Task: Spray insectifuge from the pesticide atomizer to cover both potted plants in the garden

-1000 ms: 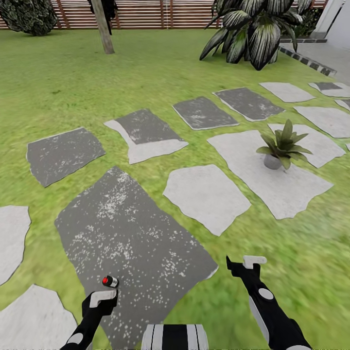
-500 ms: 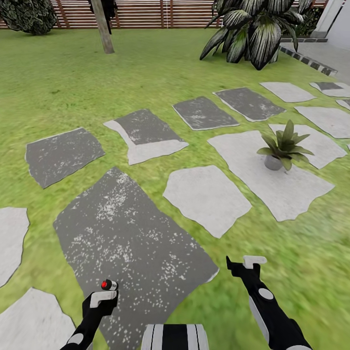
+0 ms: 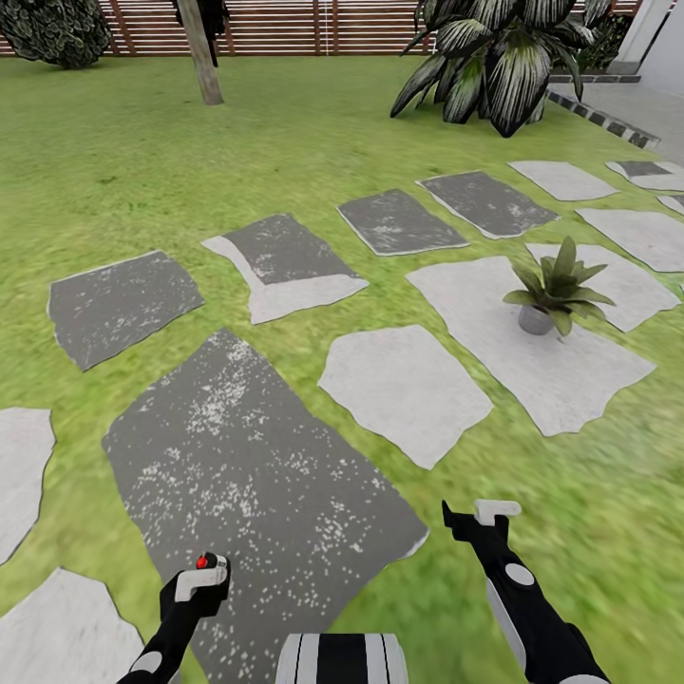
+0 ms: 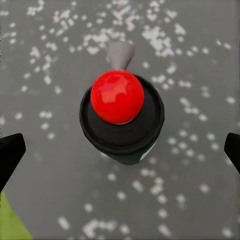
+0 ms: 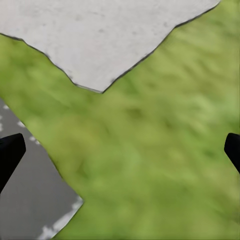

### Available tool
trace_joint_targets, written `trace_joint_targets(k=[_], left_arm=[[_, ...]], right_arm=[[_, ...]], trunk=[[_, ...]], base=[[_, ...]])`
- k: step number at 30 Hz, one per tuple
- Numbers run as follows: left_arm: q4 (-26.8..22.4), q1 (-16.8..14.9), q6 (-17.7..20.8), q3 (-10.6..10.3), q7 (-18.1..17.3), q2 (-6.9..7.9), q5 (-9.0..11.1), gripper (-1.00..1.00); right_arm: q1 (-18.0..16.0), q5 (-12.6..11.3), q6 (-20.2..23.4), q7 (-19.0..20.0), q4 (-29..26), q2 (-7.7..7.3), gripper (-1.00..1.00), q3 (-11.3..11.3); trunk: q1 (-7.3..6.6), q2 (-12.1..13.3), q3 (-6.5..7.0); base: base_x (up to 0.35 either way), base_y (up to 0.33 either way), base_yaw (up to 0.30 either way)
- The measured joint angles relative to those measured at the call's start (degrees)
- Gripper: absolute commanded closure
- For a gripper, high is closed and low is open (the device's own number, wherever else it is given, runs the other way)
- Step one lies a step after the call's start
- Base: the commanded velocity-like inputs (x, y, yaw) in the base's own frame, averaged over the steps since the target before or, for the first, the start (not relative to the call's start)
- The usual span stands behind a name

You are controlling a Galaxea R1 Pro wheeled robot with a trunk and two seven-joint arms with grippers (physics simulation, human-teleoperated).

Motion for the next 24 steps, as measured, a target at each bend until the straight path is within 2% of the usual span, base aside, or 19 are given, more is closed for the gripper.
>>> trace_joint_targets(k=[12,24], left_arm=[[-0.09,0.0,-0.04,-0.14,-0.05,-0.34,-0.13,-1.0],[-0.01,0.03,0.0,-0.16,-0.17,0.63,-0.4,-1.0]], right_arm=[[0.0,0.0,-0.01,0.0,0.04,0.0,-1.0,0.0],[0.0,0.0,0.03,-0.08,0.05,0.17,-1.0,0.0]], trunk=[[0.0,0.0,0.0],[0.0,0.0,0.0]], base=[[0.0,0.0,0.0],[0.0,0.0,0.0]])
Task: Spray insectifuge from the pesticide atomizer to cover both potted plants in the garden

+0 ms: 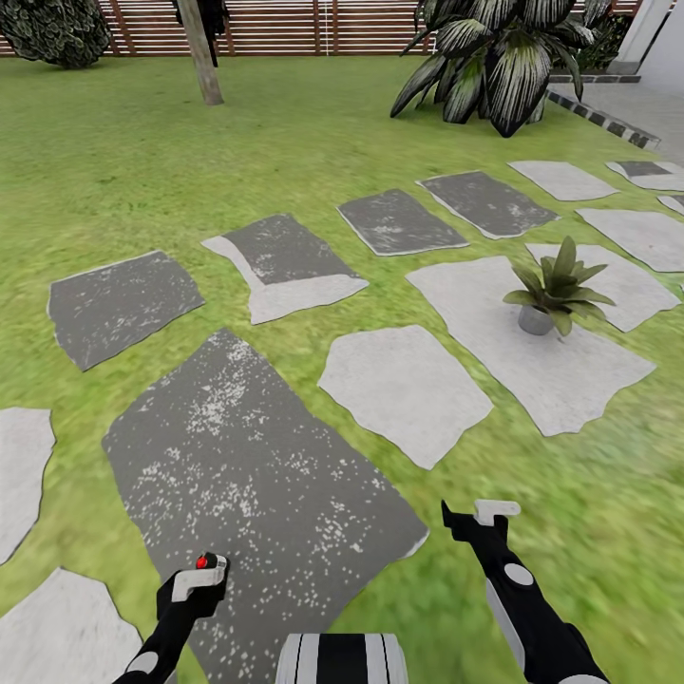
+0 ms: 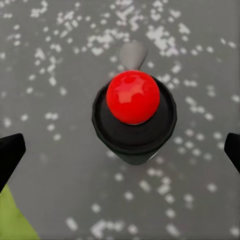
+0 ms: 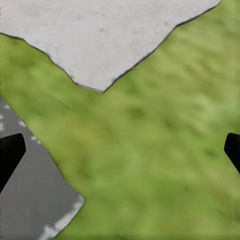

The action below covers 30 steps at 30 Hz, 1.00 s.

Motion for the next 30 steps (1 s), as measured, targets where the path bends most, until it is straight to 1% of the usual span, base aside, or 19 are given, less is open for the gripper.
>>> trace_joint_targets(k=[3,5,14,30], left_arm=[[0.01,0.0,-0.03,-0.08,0.01,0.0,0.05,-1.0],[-0.04,0.0,0.01,-0.05,0.01,0.0,0.07,-1.0],[-0.07,0.0,-0.05,-0.21,-0.04,0.0,-0.28,-1.0],[-0.19,0.51,-0.05,-0.4,-0.07,-0.08,-0.32,-1.0]], right_arm=[[0.0,0.0,0.01,0.0,0.0,0.06,-1.0,0.0],[0.0,0.0,0.02,0.0,0.03,0.09,-1.0,0.0],[0.0,0.0,0.02,0.0,0.82,0.09,-1.0,0.0],[0.0,-0.01,-0.03,0.0,0.88,0.09,-1.0,0.0]], trunk=[[0.0,0.0,0.0],[0.05,-0.02,-0.44],[0.05,-0.03,-0.44],[0.05,-0.03,-0.44]], base=[[0.0,0.0,0.0],[0.0,0.0,0.0],[0.0,0.0,0.0],[0.021,0.0,0.0]])
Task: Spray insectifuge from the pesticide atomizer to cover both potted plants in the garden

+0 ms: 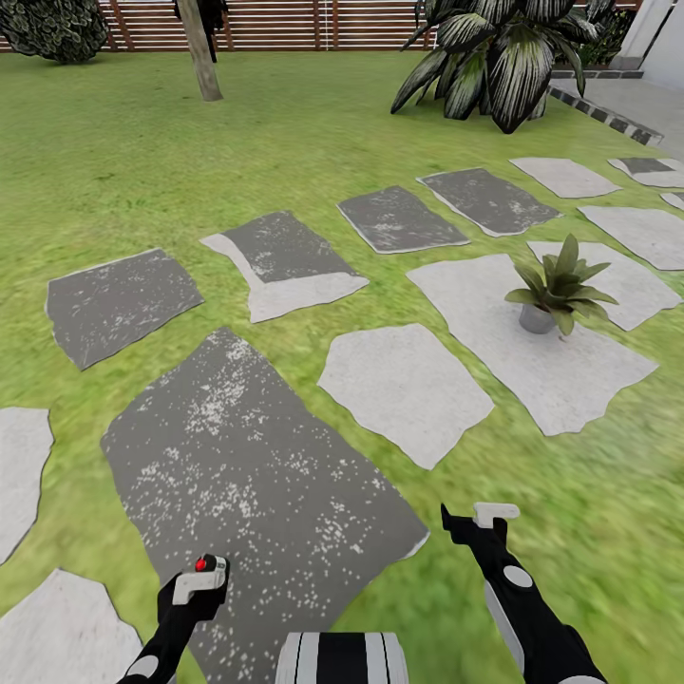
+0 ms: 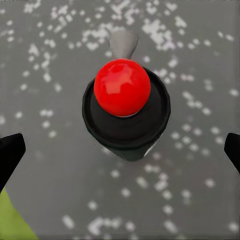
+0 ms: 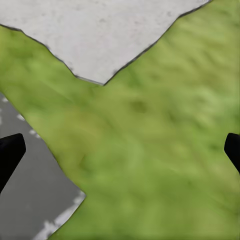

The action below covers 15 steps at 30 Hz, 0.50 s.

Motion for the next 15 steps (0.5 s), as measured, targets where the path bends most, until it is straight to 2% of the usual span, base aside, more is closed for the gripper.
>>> trace_joint_targets(k=[6,15], left_arm=[[-0.04,0.09,-0.07,0.13,0.02,0.0,0.0,-1.0],[-0.22,0.19,-0.09,0.16,0.02,0.0,0.0,-1.0]], right_arm=[[0.0,-0.04,0.04,0.0,0.0,0.0,-1.0,0.0],[0.0,-0.01,0.02,0.0,0.0,0.0,-1.0,0.0]], trunk=[[-0.01,0.0,0.0],[0.0,0.0,0.0]], base=[[0.068,0.0,0.0],[0.008,0.0,0.0]])
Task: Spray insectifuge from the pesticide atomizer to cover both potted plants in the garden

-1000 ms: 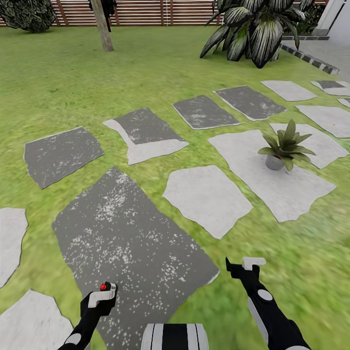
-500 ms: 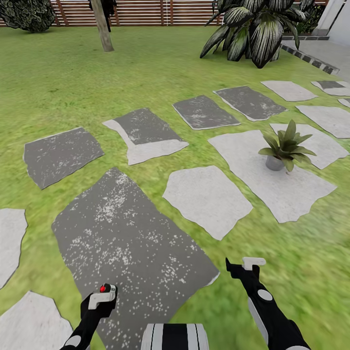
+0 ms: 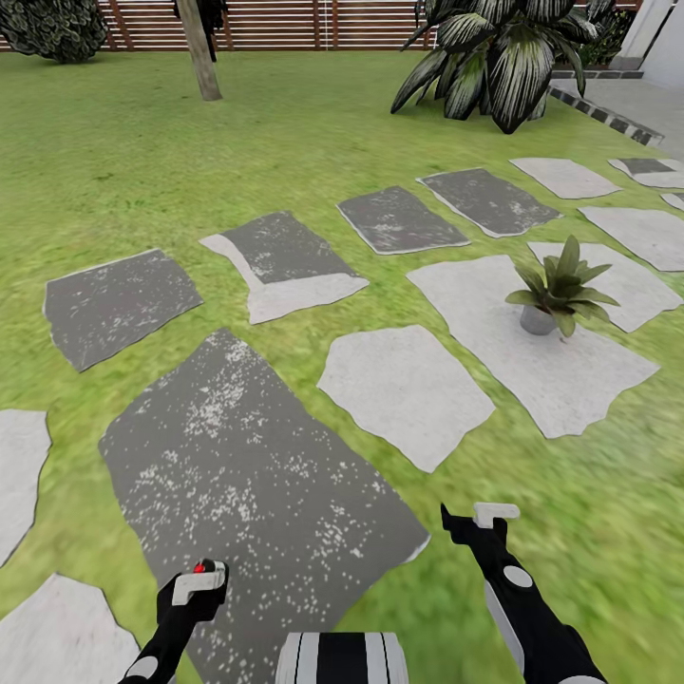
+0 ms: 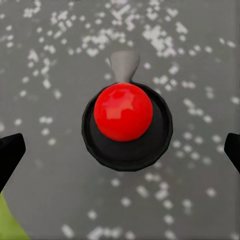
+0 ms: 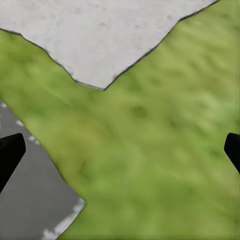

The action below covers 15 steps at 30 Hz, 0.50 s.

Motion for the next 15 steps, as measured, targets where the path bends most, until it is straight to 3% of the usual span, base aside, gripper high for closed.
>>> trace_joint_targets(k=[13,14,15], left_arm=[[-0.07,0.01,0.02,0.04,0.03,0.0,0.08,-1.0],[-0.08,0.01,0.02,0.06,0.02,0.0,0.08,1.0],[-0.09,0.04,-0.02,0.06,0.01,0.04,0.08,1.0]], right_arm=[[0.0,-0.03,0.01,0.0,0.0,0.0,-1.0,0.0],[0.0,-0.04,0.02,0.0,0.0,0.0,-1.0,0.0],[0.0,-0.05,0.02,0.0,0.0,0.0,-1.0,0.0]], trunk=[[0.0,0.0,0.0],[0.0,0.0,0.0],[0.0,0.0,0.0]], base=[[0.033,0.0,0.0],[0.0,0.0,0.0],[0.0,0.0,0.0]])
